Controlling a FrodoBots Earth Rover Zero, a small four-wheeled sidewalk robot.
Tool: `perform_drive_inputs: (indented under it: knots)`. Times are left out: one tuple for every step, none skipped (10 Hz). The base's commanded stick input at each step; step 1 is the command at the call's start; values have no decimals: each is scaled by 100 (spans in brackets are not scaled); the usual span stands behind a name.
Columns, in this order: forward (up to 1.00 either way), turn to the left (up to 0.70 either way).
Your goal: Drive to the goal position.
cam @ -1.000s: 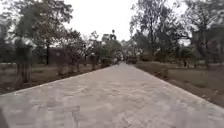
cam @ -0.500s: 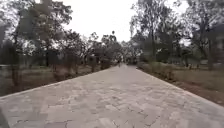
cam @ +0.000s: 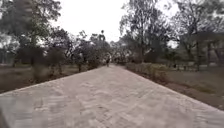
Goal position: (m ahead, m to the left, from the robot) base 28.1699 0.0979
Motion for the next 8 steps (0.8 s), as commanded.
perform_drive_inputs:
  knots:
    - [70, 0]
    - [70, 0]
    - [70, 0]
    - [70, 0]
    - [70, 0]
    - [70, 0]
    - [70, 0]
    - [70, 0]
